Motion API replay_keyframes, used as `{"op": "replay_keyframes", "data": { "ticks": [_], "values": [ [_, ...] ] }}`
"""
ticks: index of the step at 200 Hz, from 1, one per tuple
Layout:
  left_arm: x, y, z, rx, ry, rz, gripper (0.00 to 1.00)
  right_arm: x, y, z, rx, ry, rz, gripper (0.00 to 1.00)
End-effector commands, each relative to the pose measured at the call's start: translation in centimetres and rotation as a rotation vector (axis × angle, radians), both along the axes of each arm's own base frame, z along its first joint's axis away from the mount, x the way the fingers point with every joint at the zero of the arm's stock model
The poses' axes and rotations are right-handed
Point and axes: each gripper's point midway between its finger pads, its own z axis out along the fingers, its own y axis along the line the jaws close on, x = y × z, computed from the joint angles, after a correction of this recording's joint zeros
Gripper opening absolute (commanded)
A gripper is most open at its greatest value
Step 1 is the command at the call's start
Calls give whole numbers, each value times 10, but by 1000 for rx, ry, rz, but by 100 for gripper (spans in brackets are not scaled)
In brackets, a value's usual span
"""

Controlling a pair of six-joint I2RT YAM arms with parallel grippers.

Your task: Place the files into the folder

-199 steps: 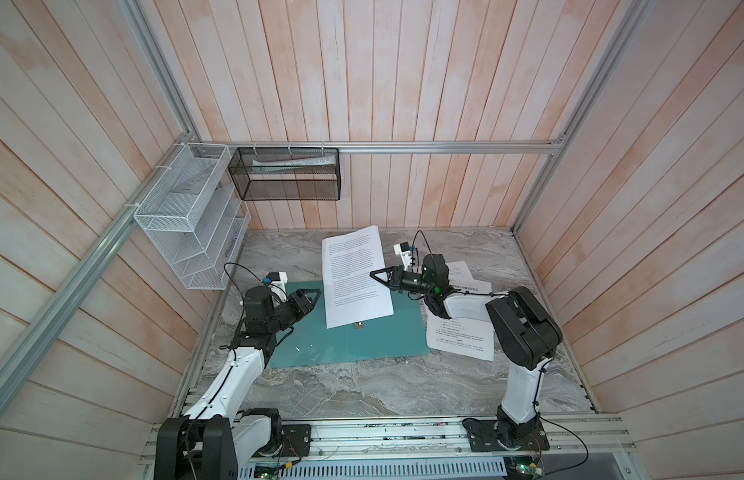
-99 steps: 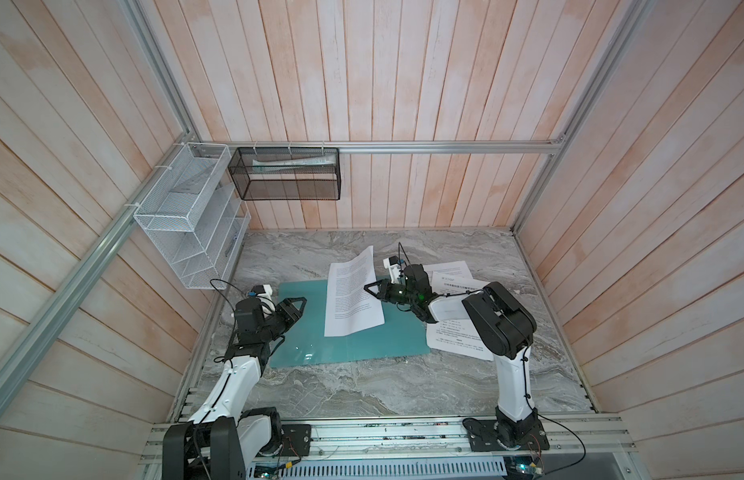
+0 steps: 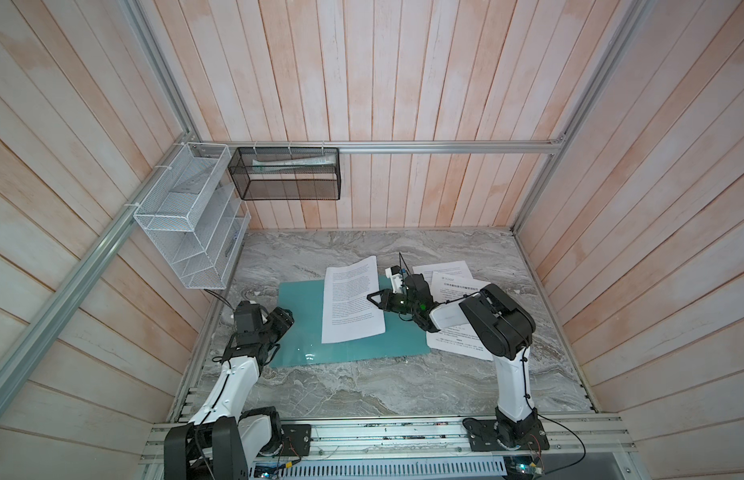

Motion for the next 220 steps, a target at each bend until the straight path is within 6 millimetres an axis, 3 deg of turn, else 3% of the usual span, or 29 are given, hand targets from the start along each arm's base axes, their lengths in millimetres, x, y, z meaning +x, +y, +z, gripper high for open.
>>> {"op": "replay_keyframes", "data": {
  "ticks": [1, 88, 141, 220],
  "values": [
    [-14, 12, -21, 42, 98, 39, 77, -2, 4, 23, 29, -81, 8, 0],
    [-23, 20, -52, 9, 210, 55, 80, -4, 4, 17, 24, -79, 16, 0],
    [-29, 21, -56, 8, 245, 60, 80, -5, 5, 7, 38, -39, -6, 0],
    [-32, 16, -58, -7, 243, 31, 80, -15, 28, -16, 66, 48, -8, 0]
  ]
}}
